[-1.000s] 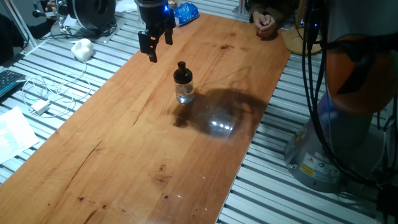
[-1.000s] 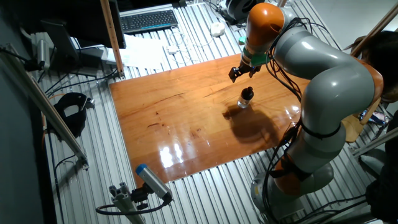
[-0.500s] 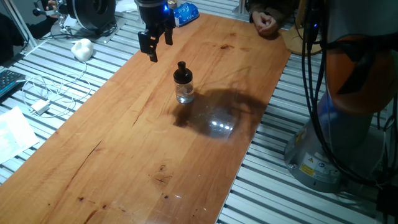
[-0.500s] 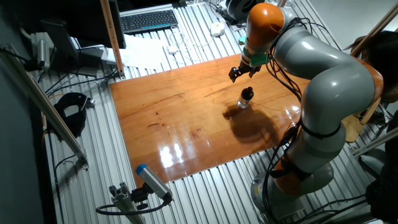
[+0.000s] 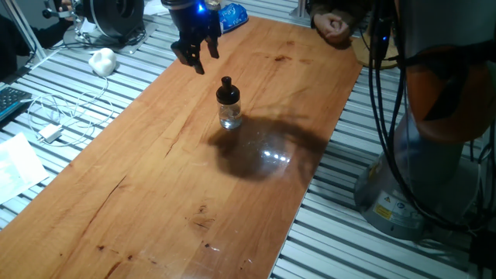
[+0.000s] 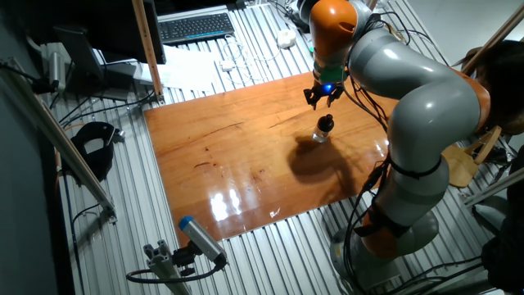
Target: Unscrew the lid from the jar
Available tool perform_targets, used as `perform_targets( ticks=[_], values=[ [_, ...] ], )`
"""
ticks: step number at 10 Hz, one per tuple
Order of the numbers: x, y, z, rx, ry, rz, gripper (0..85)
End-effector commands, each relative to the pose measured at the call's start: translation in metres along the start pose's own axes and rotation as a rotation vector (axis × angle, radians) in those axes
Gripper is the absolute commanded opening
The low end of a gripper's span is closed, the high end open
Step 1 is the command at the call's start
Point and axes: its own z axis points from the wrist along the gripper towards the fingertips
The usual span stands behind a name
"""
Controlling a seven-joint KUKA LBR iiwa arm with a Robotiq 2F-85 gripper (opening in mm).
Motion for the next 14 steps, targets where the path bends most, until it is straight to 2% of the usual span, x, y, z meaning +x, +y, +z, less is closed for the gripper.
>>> perform_targets(
  ticks=[1,3,7,8,10,13,14],
  values=[
    [-0.0002,0.0011,0.0001,-0.165,0.236,1.834,0.0],
    [0.0015,0.0039,0.0003,-0.149,0.215,1.844,0.0],
    [0.0021,0.0047,0.0009,-0.141,0.217,1.831,0.0],
    [0.0023,0.0049,0.0010,-0.143,0.221,1.821,0.0],
    [0.0038,0.0027,0.0012,-0.160,0.269,1.760,0.0],
    [0.0042,0.0029,0.0013,-0.161,0.262,1.746,0.0],
    [0.0043,0.0032,0.0012,-0.151,0.249,1.736,0.0]
  ],
)
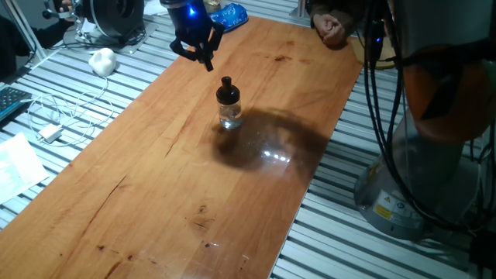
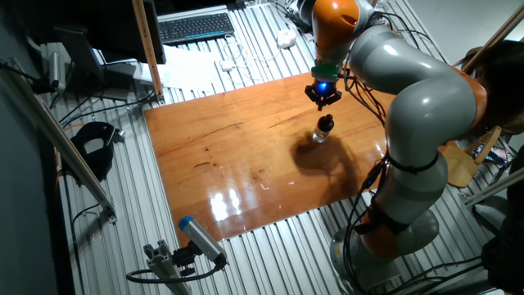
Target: Unscrew the lid from the jar
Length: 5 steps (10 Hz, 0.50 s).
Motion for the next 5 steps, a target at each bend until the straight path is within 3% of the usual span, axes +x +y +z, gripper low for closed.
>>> perform_targets(
  ticks=[1,4,5],
  values=[
    [0.0001,0.0001,0.0003,-0.119,0.192,1.263,0.0],
    [0.0059,-0.0039,-0.0016,-0.128,0.129,1.316,0.0],
    [0.0079,-0.0056,-0.0042,-0.132,0.145,1.312,0.0]
  ],
)
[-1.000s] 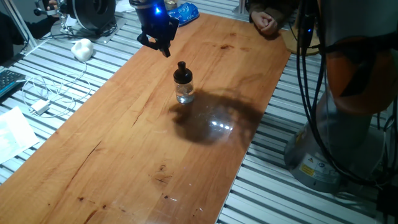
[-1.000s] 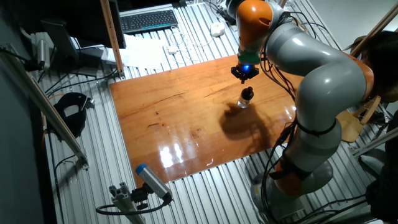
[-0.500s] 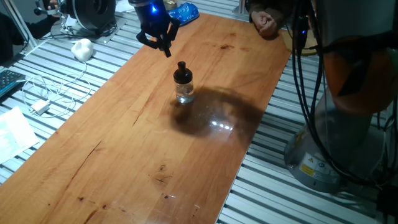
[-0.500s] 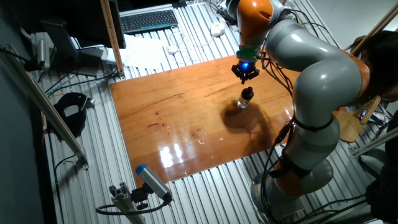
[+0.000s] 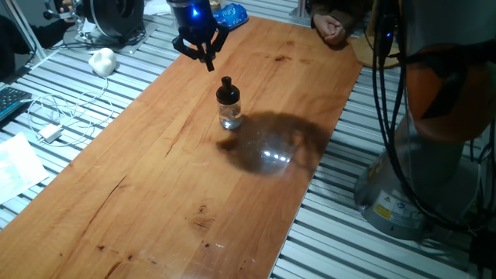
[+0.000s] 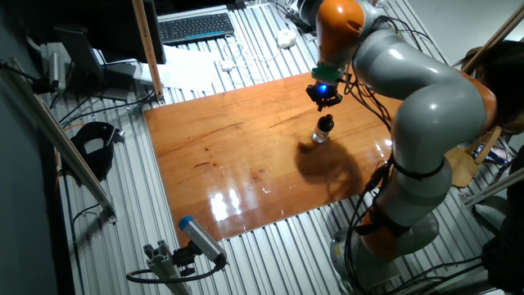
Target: Unscrew the lid from the jar
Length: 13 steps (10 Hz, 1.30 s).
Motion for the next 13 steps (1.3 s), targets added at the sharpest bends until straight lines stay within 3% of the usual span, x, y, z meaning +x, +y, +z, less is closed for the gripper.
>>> perform_targets(
  ticks=[1,2,3,6,7,8,9,10,11,12,13],
  values=[
    [0.000,0.000,-0.002,-0.064,0.137,1.128,0.0],
    [0.000,-0.001,-0.004,-0.064,0.080,1.088,0.0],
    [-0.001,-0.001,-0.006,-0.058,0.052,1.005,0.0],
    [-0.002,-0.002,-0.007,-0.033,0.016,0.868,0.0],
    [-0.003,-0.003,-0.007,-0.104,-0.081,0.841,0.0],
    [-0.005,-0.001,-0.009,-0.109,-0.144,0.832,0.0],
    [-0.006,-0.001,-0.010,-0.117,-0.124,0.780,0.0],
    [-0.006,-0.002,-0.010,-0.063,-0.092,0.710,0.0],
    [-0.007,-0.002,-0.008,-0.007,0.044,0.696,0.0],
    [-0.008,-0.002,-0.008,-0.023,0.165,0.720,0.0],
    [-0.010,-0.003,-0.009,0.015,0.122,0.721,0.0]
  ],
)
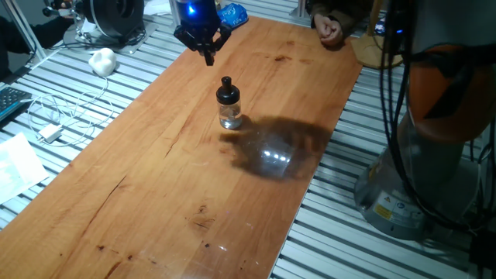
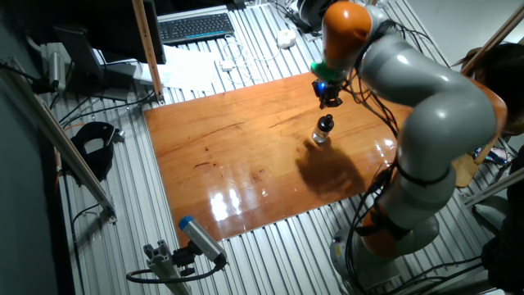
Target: Unscrew the lid from the jar
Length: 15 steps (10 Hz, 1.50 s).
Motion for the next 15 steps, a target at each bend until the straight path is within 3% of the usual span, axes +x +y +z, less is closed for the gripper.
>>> perform_targets(
  ticks=[1,2,3,4,5,7,8,9,10,12,13,14,15],
  values=[
    [-0.0005,-0.0006,-0.0004,0.062,0.077,0.220,0.0],
    [-0.0009,-0.0022,-0.0007,0.036,0.040,0.079,0.0],
    [-0.0019,-0.0048,0.0004,-0.001,0.038,-0.159,0.0],
    [-0.0025,-0.0048,0.0018,-0.028,0.075,-0.316,0.0],
    [-0.0026,-0.0040,0.0028,-0.041,0.065,-0.344,0.0],
    [-0.0011,-0.0048,0.0019,-0.039,0.074,-0.349,0.0],
    [-0.0007,-0.0053,0.0014,-0.036,0.062,-0.356,0.0],
    [-0.0005,-0.0057,0.0010,-0.062,0.050,-0.388,0.0],
    [-0.0002,-0.0058,0.0012,-0.051,0.029,-0.423,0.0],
    [0.0004,-0.0051,0.0010,-0.063,0.023,-0.441,0.0],
    [0.0009,-0.0047,0.0008,-0.060,0.012,-0.438,17.0],
    [0.0014,-0.0039,0.0010,-0.051,-0.016,-0.428,51.0],
    [0.0026,-0.0011,0.0005,-0.055,-0.026,-0.413,68.0]
  ],
)
